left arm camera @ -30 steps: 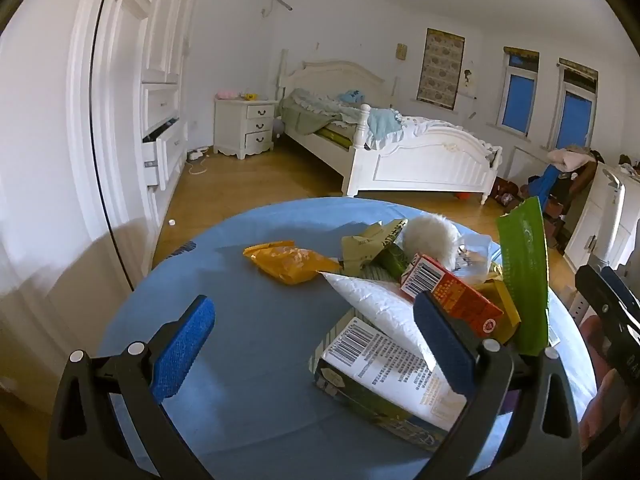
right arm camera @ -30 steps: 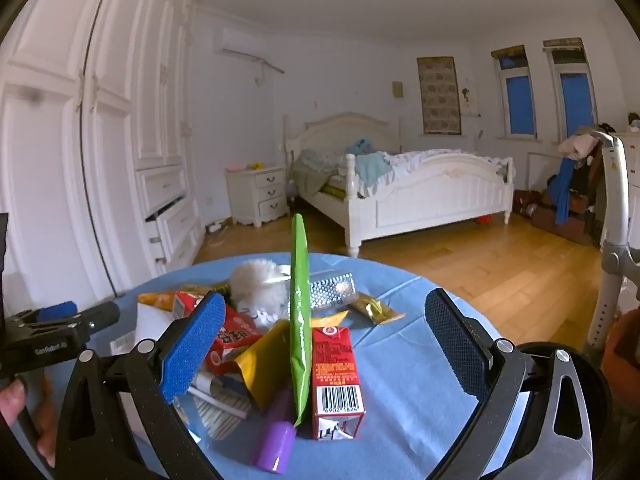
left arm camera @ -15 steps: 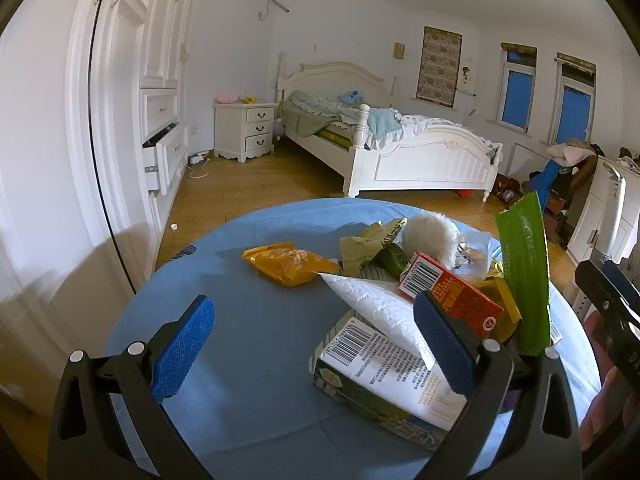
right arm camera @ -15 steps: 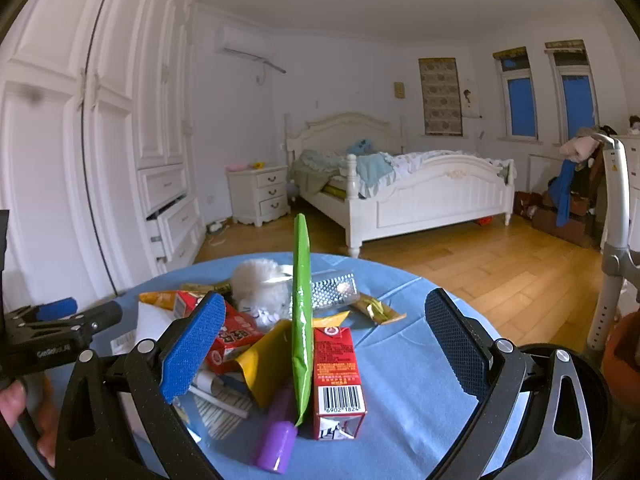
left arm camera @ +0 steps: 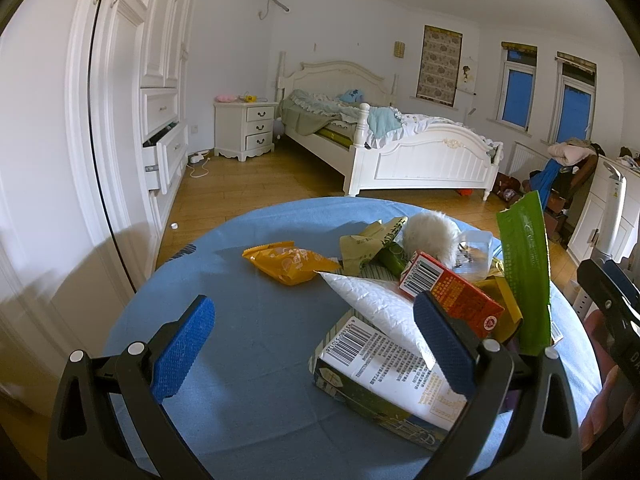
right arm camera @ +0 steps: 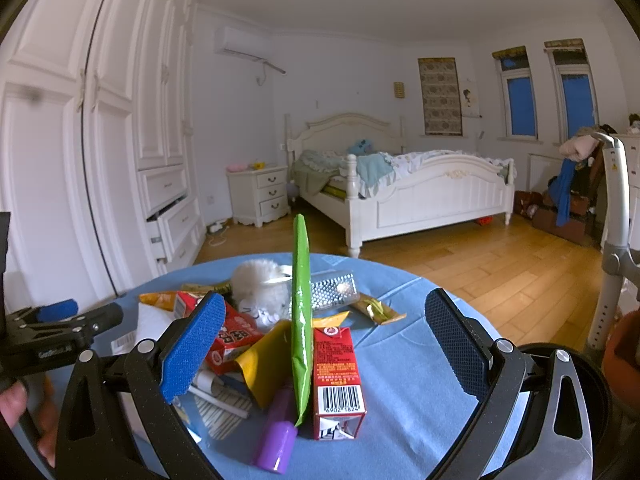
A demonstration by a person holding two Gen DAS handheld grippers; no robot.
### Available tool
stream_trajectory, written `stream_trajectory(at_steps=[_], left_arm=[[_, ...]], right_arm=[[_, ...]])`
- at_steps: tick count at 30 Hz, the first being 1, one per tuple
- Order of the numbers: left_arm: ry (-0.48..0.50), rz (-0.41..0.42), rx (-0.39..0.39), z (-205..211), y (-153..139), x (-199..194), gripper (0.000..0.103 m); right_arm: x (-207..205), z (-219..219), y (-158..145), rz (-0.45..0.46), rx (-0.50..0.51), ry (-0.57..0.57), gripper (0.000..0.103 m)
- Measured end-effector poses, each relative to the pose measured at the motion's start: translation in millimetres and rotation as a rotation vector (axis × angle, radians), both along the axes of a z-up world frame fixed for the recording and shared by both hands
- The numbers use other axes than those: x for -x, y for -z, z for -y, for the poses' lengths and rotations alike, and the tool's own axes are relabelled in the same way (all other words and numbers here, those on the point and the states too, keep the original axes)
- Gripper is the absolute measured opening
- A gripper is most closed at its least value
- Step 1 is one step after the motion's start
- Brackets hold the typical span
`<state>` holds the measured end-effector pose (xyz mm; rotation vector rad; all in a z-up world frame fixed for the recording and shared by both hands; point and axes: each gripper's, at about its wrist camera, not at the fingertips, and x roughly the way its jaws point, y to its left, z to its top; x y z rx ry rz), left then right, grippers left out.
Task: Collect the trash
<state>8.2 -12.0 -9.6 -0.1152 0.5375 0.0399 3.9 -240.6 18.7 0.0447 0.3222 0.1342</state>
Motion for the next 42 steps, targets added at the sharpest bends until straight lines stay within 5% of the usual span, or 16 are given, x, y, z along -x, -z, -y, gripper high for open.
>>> stream_trajectory(at_steps=[19,26,32,34,40,42], left_arm=[[0.005,0.003,0.008,0,-1,1,0.098],[0.154,-0.093,0.221,-29,9,-4,0.098],[0.233,-0.301,0.399,-43,19,-48,0.098],[0.267,-0.278,0.434,-38,14,-54,0.096],[0.304,-0.392,0.475,-34,24,-88,0.059],[0.323,-0.429,0.495,-31,30,-96,0.037]], right_arm=[[-1,1,-1,-0.008,-0.001,-0.001,0.099],[-28,17,-8,-0.164,-0.116,-0.110,0.098],[-56,13,-22,-0.305,-0.220,-0.228,0.080],[-63,4,-26,-0.319,-0.202,-0.252,0.076],[-94,-12,-13,-0.418,-0.194,-0.256,0.053],[-98,-14,-7,-0.434,-0.196,-0.263,0.041]])
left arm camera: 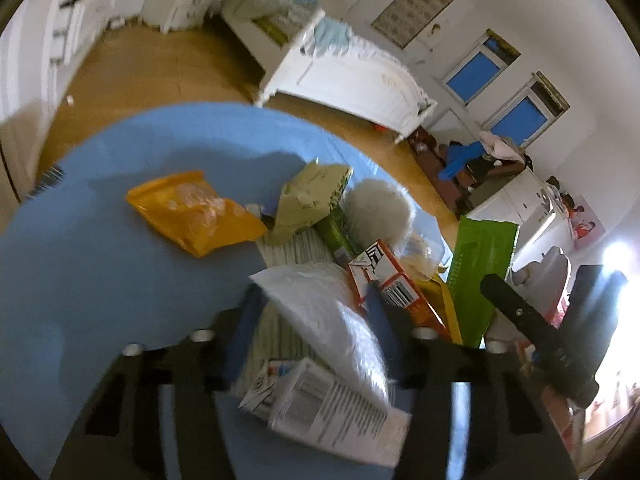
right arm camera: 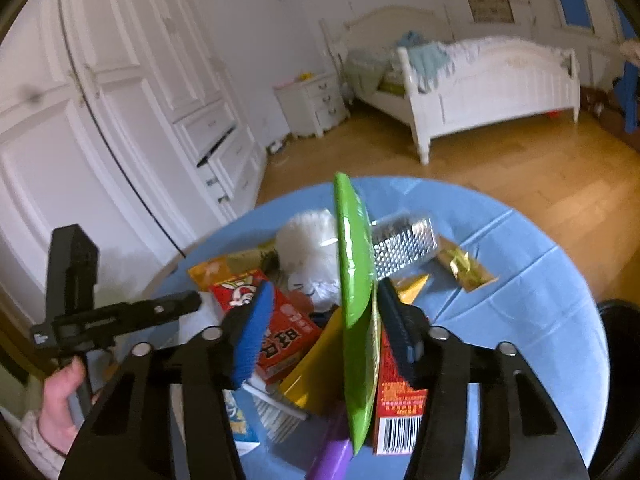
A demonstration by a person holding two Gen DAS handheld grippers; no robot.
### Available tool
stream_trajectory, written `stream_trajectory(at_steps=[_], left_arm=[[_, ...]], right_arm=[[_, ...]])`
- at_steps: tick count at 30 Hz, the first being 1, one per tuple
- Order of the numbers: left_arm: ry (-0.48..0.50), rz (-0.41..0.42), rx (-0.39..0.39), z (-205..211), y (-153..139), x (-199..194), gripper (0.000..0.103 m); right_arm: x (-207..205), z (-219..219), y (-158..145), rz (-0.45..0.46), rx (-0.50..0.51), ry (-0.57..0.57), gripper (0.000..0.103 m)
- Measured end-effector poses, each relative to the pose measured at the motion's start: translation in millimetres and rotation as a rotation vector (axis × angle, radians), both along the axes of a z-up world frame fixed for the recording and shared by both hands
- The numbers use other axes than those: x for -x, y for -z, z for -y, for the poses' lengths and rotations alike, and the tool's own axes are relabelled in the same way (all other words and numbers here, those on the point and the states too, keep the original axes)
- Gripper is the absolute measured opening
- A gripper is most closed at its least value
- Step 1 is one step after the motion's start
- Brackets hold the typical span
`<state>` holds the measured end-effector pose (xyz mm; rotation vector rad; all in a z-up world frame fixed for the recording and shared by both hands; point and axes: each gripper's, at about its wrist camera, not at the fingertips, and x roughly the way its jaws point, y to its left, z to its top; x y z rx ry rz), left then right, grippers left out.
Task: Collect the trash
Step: 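Grasp the white plastic bag with the left tool while the right tool grasps the green strip, then carry both items over the black bin and open both tools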
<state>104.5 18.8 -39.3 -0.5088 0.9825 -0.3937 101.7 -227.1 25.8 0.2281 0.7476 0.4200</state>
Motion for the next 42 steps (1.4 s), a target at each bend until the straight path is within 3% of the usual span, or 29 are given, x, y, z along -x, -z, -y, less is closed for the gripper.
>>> stream_trajectory(at_steps=[3,6,10,18,22,25,33,38,42], left_arm=[[0.011,0.016,0.026,4,3,3,0.018],[-0.009,0.050,0.041,1,-2,12,0.011],[-0.029,0.135,0.042,-2,-19,32,0.009],[-0.084,0.359,0.011,-3,-100,80,0.009],[-0.008,0.419,0.017,38,-134,82,0.009],[0.086,0.441,0.030,87,-143,73,0.009],[0.361,0.368,0.079,247,-105,35,0.009],[0.491,0.288,0.069,337,-62,13,0.009],[0.549,0.222,0.034,385,-31,4,0.009]], right_arm=[[1,1,6,-0.007,-0.003,-0.007,0.025],[2,7,9,-0.003,-0.012,-0.006,0.018],[11,14,7,0.023,-0.045,-0.006,0.013],[49,50,-19,0.146,-0.203,-0.017,0.009],[63,76,-33,0.205,-0.235,0.014,0.009],[76,109,-38,0.237,-0.265,0.085,0.009],[107,232,-7,0.241,-0.247,0.401,0.009],[119,295,49,0.146,-0.251,0.562,0.009],[126,318,93,0.067,-0.272,0.621,0.010]])
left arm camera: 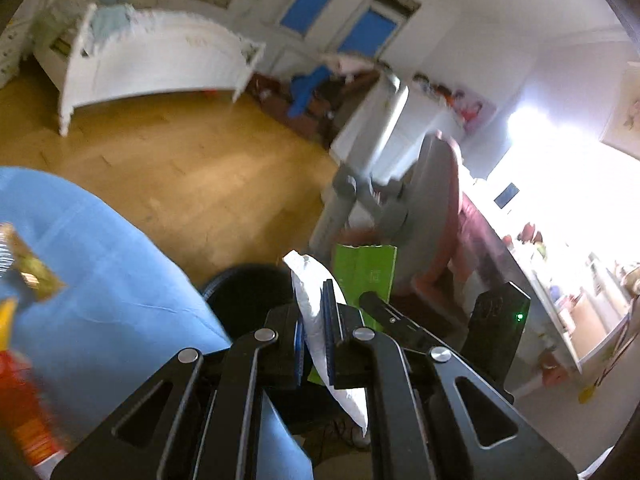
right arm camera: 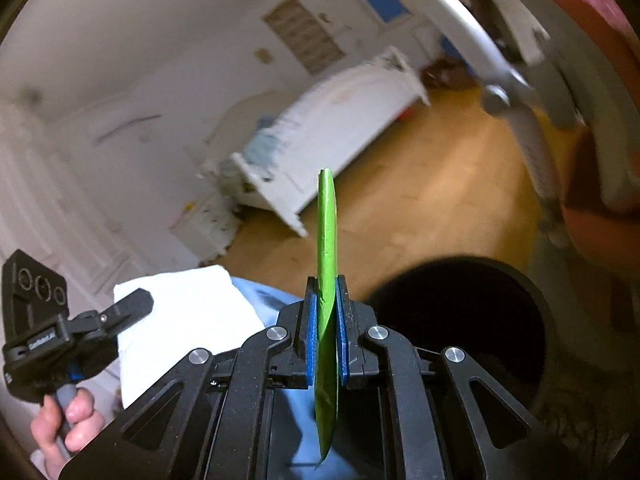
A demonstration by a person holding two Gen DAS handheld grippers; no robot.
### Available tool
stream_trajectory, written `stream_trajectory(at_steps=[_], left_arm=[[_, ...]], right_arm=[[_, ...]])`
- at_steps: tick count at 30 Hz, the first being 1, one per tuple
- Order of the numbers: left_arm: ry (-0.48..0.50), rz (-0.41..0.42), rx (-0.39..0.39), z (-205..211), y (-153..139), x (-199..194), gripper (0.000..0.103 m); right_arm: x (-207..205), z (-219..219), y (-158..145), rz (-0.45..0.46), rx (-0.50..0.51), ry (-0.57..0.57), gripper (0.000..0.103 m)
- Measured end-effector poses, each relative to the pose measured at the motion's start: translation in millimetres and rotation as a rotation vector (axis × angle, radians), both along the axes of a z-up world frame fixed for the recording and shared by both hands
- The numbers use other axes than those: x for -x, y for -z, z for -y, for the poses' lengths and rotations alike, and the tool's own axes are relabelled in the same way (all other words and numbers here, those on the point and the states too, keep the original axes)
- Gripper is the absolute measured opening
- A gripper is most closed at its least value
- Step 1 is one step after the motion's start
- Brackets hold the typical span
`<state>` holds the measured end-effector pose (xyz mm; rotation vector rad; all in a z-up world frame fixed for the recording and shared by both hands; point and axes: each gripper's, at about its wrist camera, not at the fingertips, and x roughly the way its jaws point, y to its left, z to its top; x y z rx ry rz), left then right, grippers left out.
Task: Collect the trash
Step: 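Carry both items over the black bin and open both tools, then move both open tools back over the cluttered table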
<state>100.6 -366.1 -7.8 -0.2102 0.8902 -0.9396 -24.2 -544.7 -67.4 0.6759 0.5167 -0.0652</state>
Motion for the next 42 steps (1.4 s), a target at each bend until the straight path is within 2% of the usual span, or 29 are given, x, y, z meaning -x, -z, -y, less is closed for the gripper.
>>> stream_trajectory(at_steps=[1,6,11,16,18,19,20,21,22,23,28,32,35,38,42], left_arm=[[0.011,-0.010,-0.012,8,6,-1,0.009],[0.047,-0.030,-0.080,40,29,-1,0.009],[0.049,-0.056,-0.127,46,47,-4,0.009],[0.043,-0.047,-0.190,65,56,-6,0.012],[0.049,-0.047,-0.214,68,57,-6,0.015],[0.051,-0.047,-0.224,69,57,-6,0.018],[0.050,-0.042,-0.233,69,56,-5,0.035],[0.047,-0.036,-0.235,67,55,-4,0.062],[0.032,-0.016,-0.231,64,50,-2,0.074],[0.018,0.003,-0.222,59,47,1,0.083],[-0.005,0.054,-0.171,32,23,16,0.083],[-0.057,0.094,-0.132,-4,1,31,0.088],[-0.135,0.122,-0.107,-49,-14,43,0.091],[-0.207,0.133,-0.101,-90,-23,52,0.091],[-0.346,0.136,-0.136,-166,-26,64,0.091]], right_arm=[[3,4,14,-0.021,-0.010,0.009,0.010],[2,10,41,-0.076,-0.047,0.023,0.010],[-6,12,52,-0.117,-0.075,0.024,0.010],[-12,14,56,-0.154,-0.097,0.016,0.010],[-13,15,58,-0.172,-0.098,0.014,0.016],[-11,13,58,-0.178,-0.092,0.020,0.026],[-11,13,56,-0.176,-0.092,0.025,0.041],[-9,13,54,-0.169,-0.091,0.031,0.055],[-6,11,52,-0.161,-0.088,0.040,0.060],[-4,9,49,-0.155,-0.082,0.045,0.064],[-1,0,32,-0.132,-0.060,0.034,0.069],[-3,-22,10,-0.104,-0.029,-0.010,0.071],[-10,-51,-11,-0.078,-0.005,-0.069,0.077],[-21,-85,-31,-0.056,0.019,-0.163,0.077],[-33,-141,-52,-0.043,0.055,-0.299,0.077]])
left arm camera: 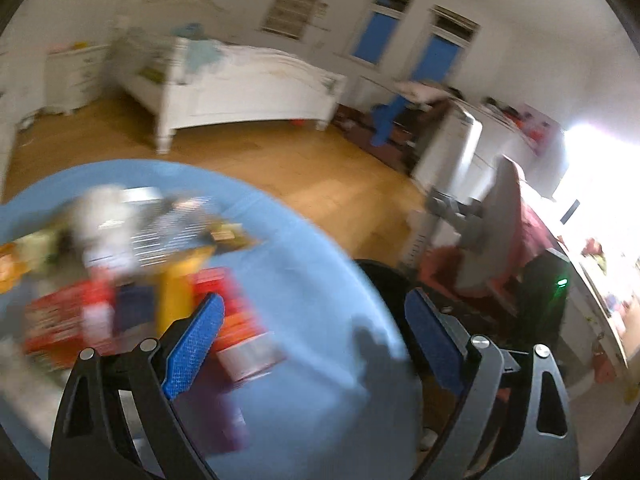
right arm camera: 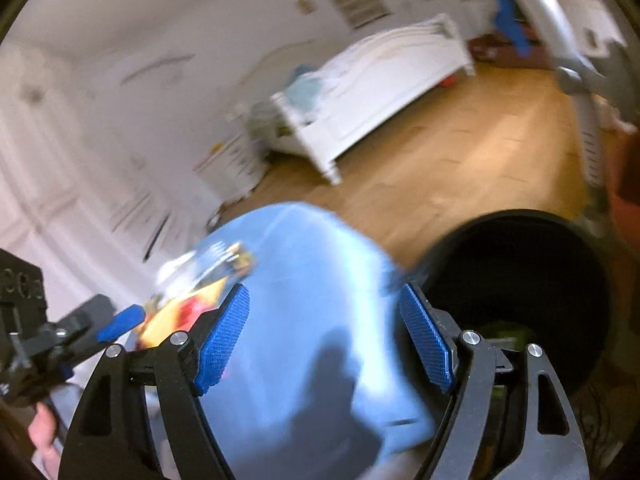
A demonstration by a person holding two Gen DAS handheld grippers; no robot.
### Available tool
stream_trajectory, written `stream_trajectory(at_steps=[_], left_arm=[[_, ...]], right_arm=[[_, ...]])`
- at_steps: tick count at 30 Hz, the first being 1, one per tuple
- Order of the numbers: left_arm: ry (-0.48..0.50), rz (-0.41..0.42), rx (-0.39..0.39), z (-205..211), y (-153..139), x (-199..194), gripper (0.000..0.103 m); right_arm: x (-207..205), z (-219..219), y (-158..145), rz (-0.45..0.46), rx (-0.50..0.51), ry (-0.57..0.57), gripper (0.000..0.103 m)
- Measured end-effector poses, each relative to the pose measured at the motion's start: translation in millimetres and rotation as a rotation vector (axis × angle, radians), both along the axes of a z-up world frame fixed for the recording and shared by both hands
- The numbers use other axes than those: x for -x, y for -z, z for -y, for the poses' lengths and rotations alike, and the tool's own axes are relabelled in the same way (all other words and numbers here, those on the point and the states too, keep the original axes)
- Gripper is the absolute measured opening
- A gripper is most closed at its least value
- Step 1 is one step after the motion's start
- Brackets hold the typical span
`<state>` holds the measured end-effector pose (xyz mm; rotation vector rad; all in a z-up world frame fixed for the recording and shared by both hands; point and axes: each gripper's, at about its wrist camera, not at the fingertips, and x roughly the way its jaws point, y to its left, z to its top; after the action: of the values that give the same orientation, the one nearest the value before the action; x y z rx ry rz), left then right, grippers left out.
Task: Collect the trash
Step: 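Move both open tools back over the cluttered table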
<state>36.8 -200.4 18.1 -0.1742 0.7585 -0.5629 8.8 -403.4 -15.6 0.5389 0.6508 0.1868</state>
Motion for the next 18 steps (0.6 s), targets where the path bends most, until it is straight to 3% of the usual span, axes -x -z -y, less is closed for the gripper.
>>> stream_trajectory(at_steps=[5,8,12,18], left_arm=[[-0.173,-0.018,-0.029,-88,8,15,0.091],[-0.257,-0.061,-0.033,-132,21,20,0.091],[-0.331,-0.139,0.019,-167,34,26,0.091],[-0.320,-0.189,0.083,-160,39,36,0.091]], right_arm=[[-9,-81,-20,0.007,0.045,-0.202,0.077],[-11,-123,-25,0.016,0.142,-0.293,0.077],[-18,-159,-24,-0.009,0.319,-0.262,0.077],[-40,-161,-2,-0.097,0.369,-0.242,0.077]])
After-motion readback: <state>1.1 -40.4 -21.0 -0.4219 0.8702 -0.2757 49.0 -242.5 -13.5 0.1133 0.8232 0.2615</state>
